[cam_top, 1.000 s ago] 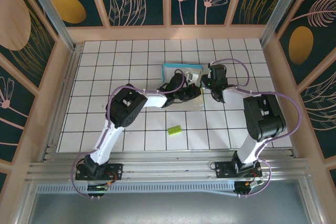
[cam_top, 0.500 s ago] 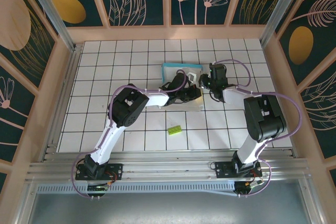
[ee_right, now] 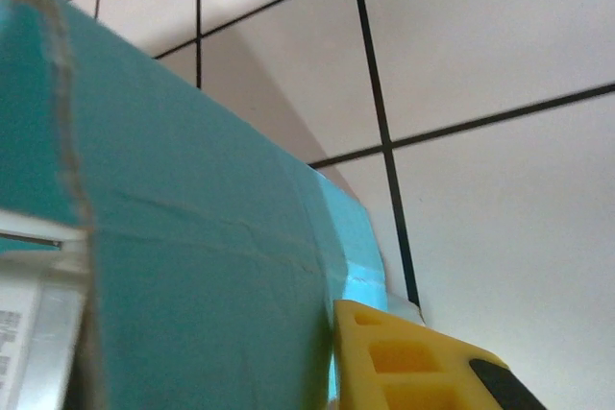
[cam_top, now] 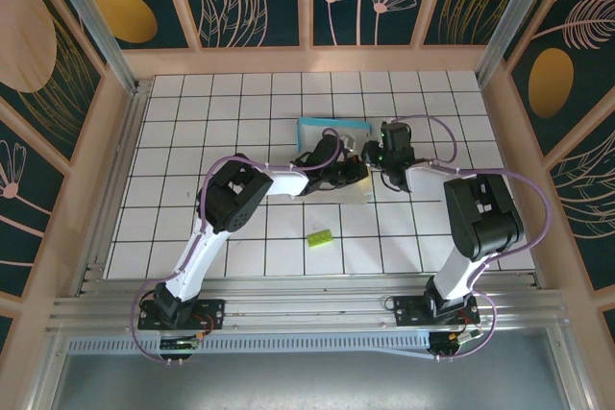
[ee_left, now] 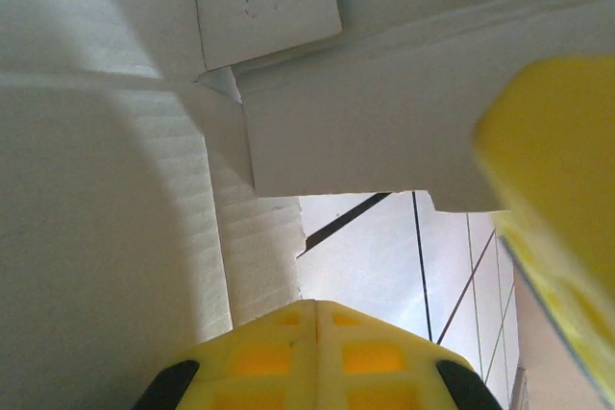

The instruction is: Fold the paper box

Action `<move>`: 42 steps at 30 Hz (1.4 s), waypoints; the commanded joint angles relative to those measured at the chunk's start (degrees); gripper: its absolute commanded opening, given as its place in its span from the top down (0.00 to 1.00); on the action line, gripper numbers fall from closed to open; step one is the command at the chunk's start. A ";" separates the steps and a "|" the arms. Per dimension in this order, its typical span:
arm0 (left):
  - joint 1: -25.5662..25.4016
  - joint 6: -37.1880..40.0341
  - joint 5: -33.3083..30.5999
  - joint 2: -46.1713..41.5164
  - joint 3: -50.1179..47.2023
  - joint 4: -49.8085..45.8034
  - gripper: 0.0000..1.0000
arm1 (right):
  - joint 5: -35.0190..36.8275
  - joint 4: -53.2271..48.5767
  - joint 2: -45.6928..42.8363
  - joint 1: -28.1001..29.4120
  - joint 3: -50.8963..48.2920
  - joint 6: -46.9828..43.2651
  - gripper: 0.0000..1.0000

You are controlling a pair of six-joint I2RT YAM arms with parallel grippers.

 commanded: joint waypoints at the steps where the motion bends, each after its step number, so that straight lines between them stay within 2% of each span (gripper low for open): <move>1: -0.21 1.03 -2.97 -2.65 -3.61 -1.05 0.95 | 2.49 1.49 -0.35 0.61 -2.73 0.86 0.83; 7: -0.19 0.17 -6.38 -9.42 -8.21 0.33 0.88 | 3.00 1.97 0.37 0.48 -3.20 -0.44 0.83; 13: -0.11 -1.36 -12.32 -15.60 -12.68 -0.35 0.76 | 3.01 2.02 0.16 0.61 -3.18 -0.42 0.83; 19: 0.04 1.78 -20.26 -24.92 -16.53 -1.35 0.73 | 4.11 1.62 -0.19 0.66 -2.92 -0.79 0.83; 23: 0.56 5.94 -30.11 -31.46 -15.42 -9.27 0.61 | 4.33 1.49 0.07 0.81 -2.72 -1.05 0.83; 26: 3.71 6.44 -33.68 -33.55 -12.08 -17.36 0.52 | 4.63 1.45 0.20 0.95 -2.58 -1.23 0.83; 30: 10.11 6.63 -28.90 -32.32 -8.38 -22.02 0.43 | 4.95 1.40 0.13 1.24 -2.48 -1.31 0.83; 34: 14.17 9.61 -23.09 -28.02 -2.46 -26.85 0.40 | 5.20 1.05 0.36 1.37 -1.90 -1.41 0.83; 42: 15.44 11.48 -15.01 -23.71 0.02 -23.20 0.37 | 5.14 0.92 0.91 1.85 -1.52 -1.41 0.83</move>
